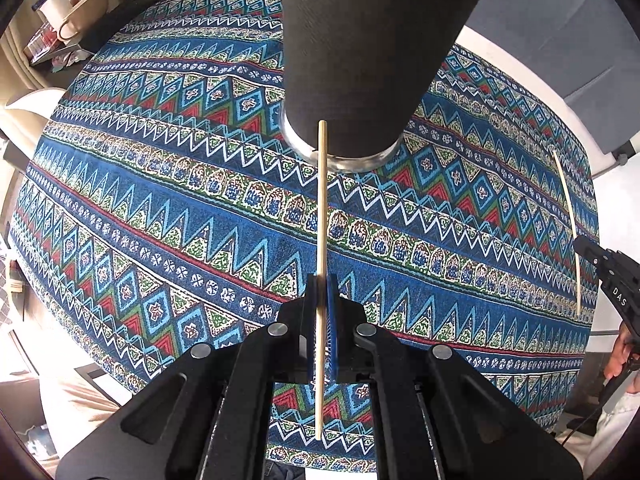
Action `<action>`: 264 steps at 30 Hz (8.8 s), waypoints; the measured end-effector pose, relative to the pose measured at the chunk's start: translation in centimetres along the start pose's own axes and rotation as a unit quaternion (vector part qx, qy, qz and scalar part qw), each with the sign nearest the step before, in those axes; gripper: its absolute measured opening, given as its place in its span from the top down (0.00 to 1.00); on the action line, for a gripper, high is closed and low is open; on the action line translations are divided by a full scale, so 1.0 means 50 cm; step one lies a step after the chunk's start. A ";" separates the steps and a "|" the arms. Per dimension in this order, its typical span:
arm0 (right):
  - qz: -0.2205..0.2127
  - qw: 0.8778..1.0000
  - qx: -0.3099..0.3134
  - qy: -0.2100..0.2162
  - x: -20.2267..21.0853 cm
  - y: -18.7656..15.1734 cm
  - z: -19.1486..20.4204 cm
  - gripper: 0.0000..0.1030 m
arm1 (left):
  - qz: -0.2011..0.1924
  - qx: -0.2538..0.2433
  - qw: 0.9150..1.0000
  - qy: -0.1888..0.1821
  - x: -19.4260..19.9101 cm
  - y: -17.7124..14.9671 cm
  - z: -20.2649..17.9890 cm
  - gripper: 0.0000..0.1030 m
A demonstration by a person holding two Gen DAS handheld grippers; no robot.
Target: Organize utensils
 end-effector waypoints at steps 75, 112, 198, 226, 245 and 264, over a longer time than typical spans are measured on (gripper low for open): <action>-0.297 0.928 0.007 0.227 0.064 0.479 0.380 0.95 | -0.344 -0.015 0.926 -0.154 0.170 0.395 -0.031 0.95; -0.265 0.950 0.053 0.158 0.044 0.322 0.358 0.93 | -0.389 -0.042 0.909 -0.141 0.218 0.292 -0.055 0.95; -0.099 0.994 0.026 0.026 0.286 -0.078 0.180 0.08 | -0.150 0.019 0.985 -0.080 0.251 -0.128 -0.212 0.06; -0.098 0.995 -0.020 0.013 0.287 -0.081 0.117 0.08 | -0.132 0.042 0.989 -0.051 0.234 -0.132 -0.194 0.06; -0.090 0.995 -0.037 0.018 0.289 -0.103 0.095 0.08 | -0.128 0.037 0.989 -0.064 0.235 -0.147 -0.209 0.06; -0.088 0.995 -0.044 0.020 0.292 -0.112 0.085 0.08 | -0.132 0.043 0.988 -0.070 0.241 -0.148 -0.211 0.06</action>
Point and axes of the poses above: each gripper's, at about its wrist camera, not at the fingertips, and x roughly against the way its jaws point, z to its left, y to its top, the point moved 7 cm from there along -x, roughly the way its jaws point, and after that the axes turned 1 degree about x, right-handed, at the moved point
